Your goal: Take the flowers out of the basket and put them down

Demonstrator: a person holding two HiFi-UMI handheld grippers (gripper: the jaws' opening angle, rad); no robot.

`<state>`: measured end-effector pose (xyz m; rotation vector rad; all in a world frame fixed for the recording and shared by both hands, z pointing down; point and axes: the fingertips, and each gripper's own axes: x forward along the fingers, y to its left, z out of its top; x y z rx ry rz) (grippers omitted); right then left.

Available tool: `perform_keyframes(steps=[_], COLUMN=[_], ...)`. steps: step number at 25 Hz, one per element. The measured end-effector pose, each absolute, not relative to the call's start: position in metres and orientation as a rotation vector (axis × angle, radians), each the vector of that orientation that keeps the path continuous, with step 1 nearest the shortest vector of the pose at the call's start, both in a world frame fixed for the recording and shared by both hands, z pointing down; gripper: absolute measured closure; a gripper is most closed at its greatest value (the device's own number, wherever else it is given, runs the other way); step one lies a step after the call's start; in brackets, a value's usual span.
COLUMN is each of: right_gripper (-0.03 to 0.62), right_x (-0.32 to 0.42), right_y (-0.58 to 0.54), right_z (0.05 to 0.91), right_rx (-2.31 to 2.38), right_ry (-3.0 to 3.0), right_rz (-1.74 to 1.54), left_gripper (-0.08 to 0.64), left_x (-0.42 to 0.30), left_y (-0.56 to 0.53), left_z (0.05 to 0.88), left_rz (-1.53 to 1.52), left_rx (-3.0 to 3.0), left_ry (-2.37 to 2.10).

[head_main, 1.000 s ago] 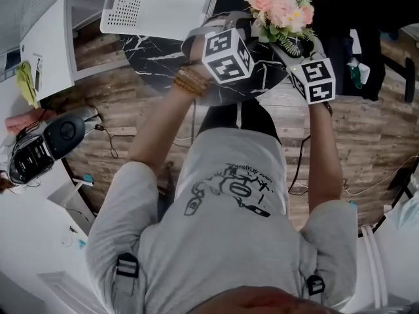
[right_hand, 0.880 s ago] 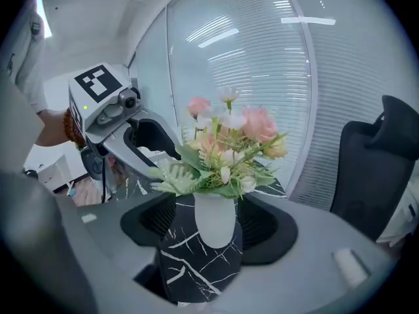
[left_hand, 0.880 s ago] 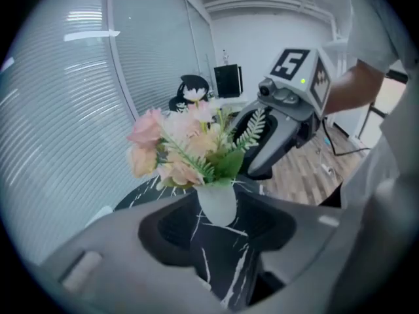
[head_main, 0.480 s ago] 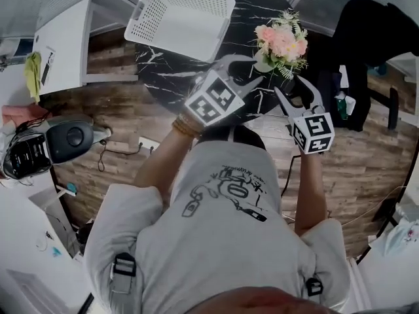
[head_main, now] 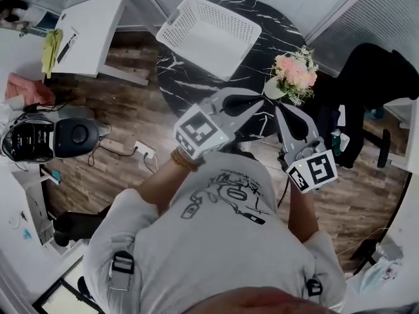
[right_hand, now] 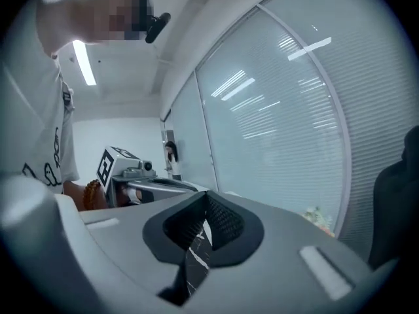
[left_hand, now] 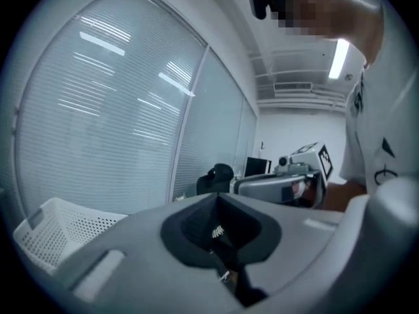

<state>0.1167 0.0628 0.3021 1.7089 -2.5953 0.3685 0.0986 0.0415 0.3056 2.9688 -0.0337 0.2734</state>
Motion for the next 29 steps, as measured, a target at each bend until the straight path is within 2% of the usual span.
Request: perform_keyframes(steps=[12,29], right_gripper=[0.588,0.588], right_x=[0.039,0.023], right_y=[0.061,0.051], right_z=[0.247,0.242], right_rx=[1.508,1.447], right_ry=[-2.751,-2.776], right_rz=[0.194,0.189], left_gripper=[0.557,0.557], left_x=[0.029,0.011], left_y=[0.037,0.029], left_z=[0.246,0.238], left_rz=[0.054,0.009], left_rx=[2.991,2.980], left_ry=[-0.351,-0.428])
